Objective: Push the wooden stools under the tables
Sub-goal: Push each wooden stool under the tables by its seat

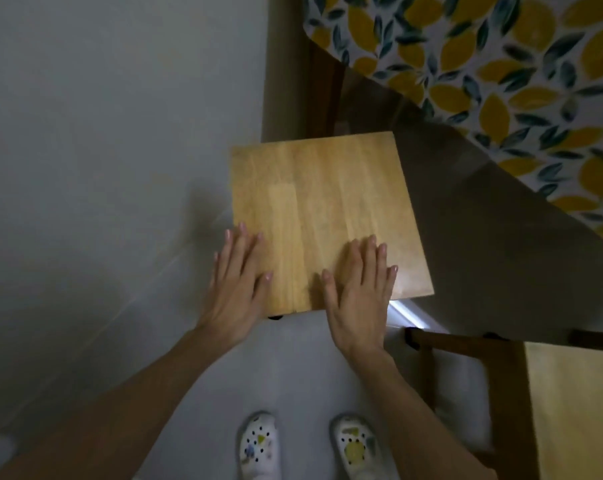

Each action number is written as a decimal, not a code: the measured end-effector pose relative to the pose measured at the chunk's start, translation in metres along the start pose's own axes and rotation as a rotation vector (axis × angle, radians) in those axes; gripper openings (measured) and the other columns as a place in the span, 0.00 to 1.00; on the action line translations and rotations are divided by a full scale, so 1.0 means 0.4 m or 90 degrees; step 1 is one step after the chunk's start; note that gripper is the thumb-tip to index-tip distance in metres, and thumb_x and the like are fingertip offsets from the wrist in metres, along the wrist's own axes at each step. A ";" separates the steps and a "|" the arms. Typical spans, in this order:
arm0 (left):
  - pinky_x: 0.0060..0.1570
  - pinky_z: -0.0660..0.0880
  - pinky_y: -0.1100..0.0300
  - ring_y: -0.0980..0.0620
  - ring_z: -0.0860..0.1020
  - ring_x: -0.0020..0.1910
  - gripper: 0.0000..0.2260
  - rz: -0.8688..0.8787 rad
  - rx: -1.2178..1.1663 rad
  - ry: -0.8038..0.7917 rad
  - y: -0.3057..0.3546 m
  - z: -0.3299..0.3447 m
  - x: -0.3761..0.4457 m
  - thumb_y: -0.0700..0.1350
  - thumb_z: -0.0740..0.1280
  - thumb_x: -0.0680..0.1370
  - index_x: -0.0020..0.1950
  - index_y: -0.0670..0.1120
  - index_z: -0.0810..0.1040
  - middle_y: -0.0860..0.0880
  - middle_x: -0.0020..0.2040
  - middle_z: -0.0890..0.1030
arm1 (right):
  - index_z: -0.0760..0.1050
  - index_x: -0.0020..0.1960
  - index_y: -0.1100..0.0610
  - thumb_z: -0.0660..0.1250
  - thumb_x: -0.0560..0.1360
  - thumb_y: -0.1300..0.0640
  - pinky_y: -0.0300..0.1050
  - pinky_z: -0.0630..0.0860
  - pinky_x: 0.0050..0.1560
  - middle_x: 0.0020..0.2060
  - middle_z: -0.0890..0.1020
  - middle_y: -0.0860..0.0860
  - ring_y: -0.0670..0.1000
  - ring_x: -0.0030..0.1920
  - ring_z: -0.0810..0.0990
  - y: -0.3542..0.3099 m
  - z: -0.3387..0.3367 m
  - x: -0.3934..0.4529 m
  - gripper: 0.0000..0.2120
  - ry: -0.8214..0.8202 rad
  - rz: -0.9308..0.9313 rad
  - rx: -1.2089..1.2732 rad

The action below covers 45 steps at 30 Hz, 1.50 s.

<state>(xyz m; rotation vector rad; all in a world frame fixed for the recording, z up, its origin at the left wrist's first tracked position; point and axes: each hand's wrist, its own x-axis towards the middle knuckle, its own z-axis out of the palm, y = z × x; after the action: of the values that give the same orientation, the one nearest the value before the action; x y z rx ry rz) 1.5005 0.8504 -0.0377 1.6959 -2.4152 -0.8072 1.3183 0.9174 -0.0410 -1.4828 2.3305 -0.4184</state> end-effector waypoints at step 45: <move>0.73 0.38 0.46 0.46 0.37 0.76 0.26 -0.001 0.026 0.124 0.382 0.097 0.514 0.53 0.46 0.82 0.78 0.46 0.44 0.45 0.79 0.41 | 0.46 0.79 0.53 0.46 0.80 0.35 0.56 0.36 0.77 0.79 0.47 0.51 0.49 0.78 0.39 0.308 -0.237 0.508 0.34 0.010 -0.071 0.005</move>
<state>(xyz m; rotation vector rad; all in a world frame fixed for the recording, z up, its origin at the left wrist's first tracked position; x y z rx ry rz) 1.2778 0.7185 -0.0473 1.7025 -2.3146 -0.5669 1.0971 0.7889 -0.0348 -1.6168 2.2615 -0.4700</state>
